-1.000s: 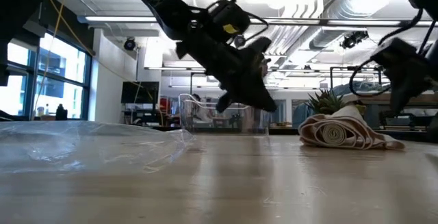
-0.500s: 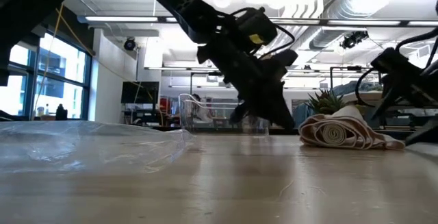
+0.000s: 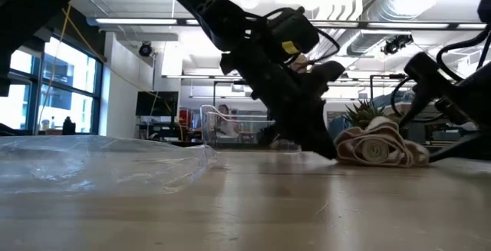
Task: Roll bandage
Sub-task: Put the rolled bandage into the transparent zip bag
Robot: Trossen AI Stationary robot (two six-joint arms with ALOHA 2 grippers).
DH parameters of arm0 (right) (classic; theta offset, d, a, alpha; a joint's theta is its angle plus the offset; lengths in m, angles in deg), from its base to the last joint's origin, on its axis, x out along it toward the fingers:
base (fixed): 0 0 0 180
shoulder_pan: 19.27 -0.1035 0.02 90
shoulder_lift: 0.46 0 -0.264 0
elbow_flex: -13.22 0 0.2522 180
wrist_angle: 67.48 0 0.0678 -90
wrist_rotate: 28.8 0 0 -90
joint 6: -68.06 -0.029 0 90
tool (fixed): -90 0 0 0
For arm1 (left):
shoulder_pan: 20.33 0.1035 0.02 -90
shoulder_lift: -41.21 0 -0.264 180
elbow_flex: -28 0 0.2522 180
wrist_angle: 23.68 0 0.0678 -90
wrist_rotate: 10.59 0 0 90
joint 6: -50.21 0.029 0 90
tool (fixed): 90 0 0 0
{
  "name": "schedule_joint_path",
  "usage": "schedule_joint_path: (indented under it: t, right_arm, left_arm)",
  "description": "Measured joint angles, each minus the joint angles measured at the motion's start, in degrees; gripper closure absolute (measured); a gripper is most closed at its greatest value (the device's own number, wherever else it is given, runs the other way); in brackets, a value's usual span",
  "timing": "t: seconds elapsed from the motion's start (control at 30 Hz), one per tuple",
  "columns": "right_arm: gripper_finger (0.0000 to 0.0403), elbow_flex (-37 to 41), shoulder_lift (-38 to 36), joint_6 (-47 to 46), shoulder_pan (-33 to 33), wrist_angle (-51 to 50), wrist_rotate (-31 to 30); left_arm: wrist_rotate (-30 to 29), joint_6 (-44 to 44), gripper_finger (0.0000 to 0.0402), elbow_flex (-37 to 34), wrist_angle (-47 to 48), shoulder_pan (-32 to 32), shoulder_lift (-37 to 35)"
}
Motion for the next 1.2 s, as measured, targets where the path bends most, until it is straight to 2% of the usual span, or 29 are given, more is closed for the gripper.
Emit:
schedule_joint_path:
  t: [0.2,0.37,0.53,0.87,0.93,1.1,1.2]
  right_arm:
    - [0.0151,0.0,5.8,1.2,1.3,10.2,-2.4]
    - [0.0151,0.0,7.2,6.8,1.1,17.2,-2.8]
    - [0.0151,0.0,6.8,8.8,1.1,19.0,-5.5]
    - [0.0151,-1.1,7.0,11.6,2.2,19.6,-4.1]
    - [0.0151,-1.5,7.0,12.9,3.4,19.4,-2.8]
    - [0.0151,-3.4,8.0,15.1,6.3,15.8,7.3]
    - [0.0151,-4.8,10.3,14.9,7.5,15.6,8.1]
  left_arm:
    - [1.5,-0.2,0.0401,0.0,-0.6,-1.8,0.6]
    - [1.3,0.9,0.0401,0.0,-0.6,-2.0,0.6]
    - [2.3,0.1,0.0402,0.0,-0.4,-1.1,0.6]
    - [2.3,0.2,0.0401,0.0,-1.7,-1.0,1.1]
    - [2.9,0.0,0.0401,0.0,-2.6,-1.1,1.5]
    - [3.2,0.0,0.0401,0.0,-4.1,-1.5,1.7]
    - [2.8,-0.1,0.0401,0.0,-4.3,-1.5,1.7]
